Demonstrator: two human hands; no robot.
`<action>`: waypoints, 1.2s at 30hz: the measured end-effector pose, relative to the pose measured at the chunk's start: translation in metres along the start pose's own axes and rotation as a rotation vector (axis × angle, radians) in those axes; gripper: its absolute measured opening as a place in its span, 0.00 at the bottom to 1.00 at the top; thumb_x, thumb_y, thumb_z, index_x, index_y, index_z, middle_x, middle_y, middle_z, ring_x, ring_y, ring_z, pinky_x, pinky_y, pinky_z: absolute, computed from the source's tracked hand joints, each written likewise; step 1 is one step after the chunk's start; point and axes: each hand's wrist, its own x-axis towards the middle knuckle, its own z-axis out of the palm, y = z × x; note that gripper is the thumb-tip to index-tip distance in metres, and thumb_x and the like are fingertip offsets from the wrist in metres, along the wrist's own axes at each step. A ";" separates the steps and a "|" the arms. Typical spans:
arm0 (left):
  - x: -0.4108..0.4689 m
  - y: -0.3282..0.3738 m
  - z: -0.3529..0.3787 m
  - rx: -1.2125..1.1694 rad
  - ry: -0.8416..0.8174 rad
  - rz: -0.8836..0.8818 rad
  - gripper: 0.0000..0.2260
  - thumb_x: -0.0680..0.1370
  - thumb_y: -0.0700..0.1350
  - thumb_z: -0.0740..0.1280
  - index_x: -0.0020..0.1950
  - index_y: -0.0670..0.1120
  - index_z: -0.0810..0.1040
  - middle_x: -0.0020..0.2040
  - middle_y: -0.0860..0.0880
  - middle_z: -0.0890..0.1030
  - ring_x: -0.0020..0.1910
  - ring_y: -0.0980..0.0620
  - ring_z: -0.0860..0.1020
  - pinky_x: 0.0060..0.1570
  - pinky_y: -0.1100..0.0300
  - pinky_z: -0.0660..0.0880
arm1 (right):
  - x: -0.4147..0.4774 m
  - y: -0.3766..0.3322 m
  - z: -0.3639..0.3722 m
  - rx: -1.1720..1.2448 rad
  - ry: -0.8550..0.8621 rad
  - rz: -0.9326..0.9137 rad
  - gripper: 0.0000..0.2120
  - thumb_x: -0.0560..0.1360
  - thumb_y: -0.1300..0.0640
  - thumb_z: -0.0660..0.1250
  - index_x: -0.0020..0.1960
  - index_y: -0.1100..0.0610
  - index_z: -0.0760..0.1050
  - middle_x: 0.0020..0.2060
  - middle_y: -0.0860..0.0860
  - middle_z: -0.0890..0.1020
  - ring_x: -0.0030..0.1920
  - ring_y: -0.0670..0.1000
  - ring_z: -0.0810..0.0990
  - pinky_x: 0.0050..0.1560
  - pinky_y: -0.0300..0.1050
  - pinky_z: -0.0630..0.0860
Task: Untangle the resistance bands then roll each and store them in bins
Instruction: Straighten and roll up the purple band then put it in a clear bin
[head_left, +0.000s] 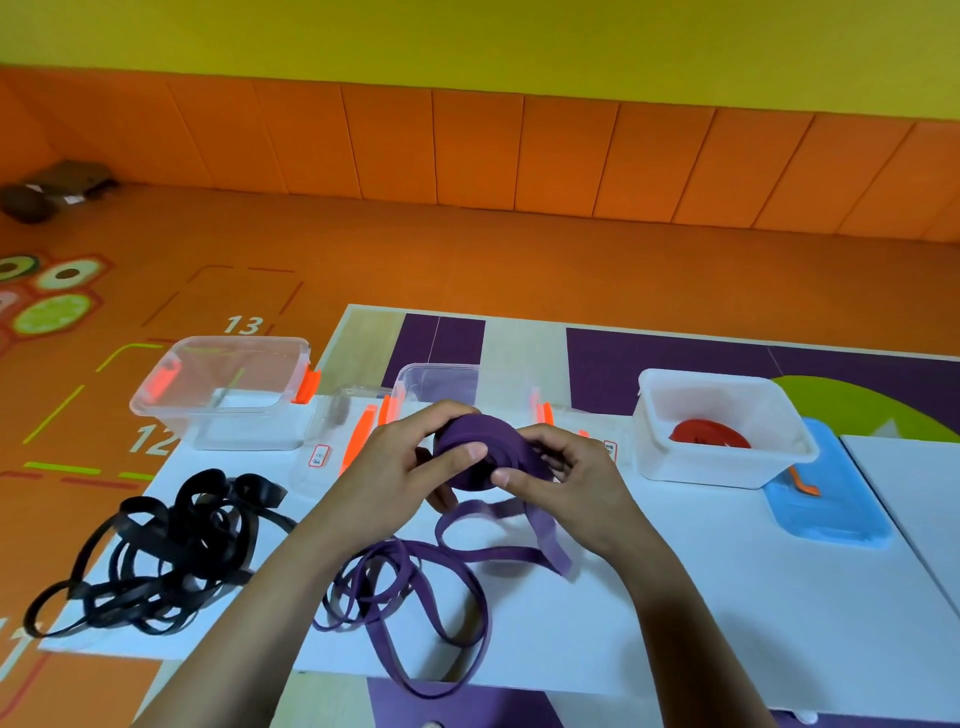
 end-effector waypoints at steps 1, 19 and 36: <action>0.000 0.000 0.001 -0.026 0.026 0.005 0.10 0.81 0.50 0.69 0.61 0.52 0.78 0.51 0.50 0.82 0.35 0.41 0.83 0.42 0.43 0.83 | 0.000 0.001 -0.001 -0.042 -0.013 -0.004 0.09 0.72 0.58 0.78 0.51 0.51 0.83 0.44 0.46 0.85 0.45 0.44 0.82 0.52 0.34 0.76; 0.002 -0.003 -0.013 -0.005 0.240 0.043 0.07 0.82 0.48 0.67 0.60 0.53 0.79 0.48 0.52 0.83 0.31 0.42 0.81 0.34 0.55 0.80 | -0.016 0.055 -0.024 -0.680 0.068 0.183 0.21 0.70 0.41 0.77 0.58 0.42 0.73 0.46 0.42 0.72 0.47 0.43 0.75 0.45 0.33 0.69; -0.006 0.001 -0.008 0.012 0.083 0.033 0.08 0.81 0.48 0.69 0.60 0.52 0.79 0.48 0.48 0.82 0.33 0.42 0.83 0.39 0.44 0.82 | -0.012 -0.001 -0.024 -0.324 -0.172 0.141 0.41 0.66 0.41 0.81 0.73 0.32 0.65 0.71 0.39 0.72 0.71 0.36 0.69 0.69 0.39 0.66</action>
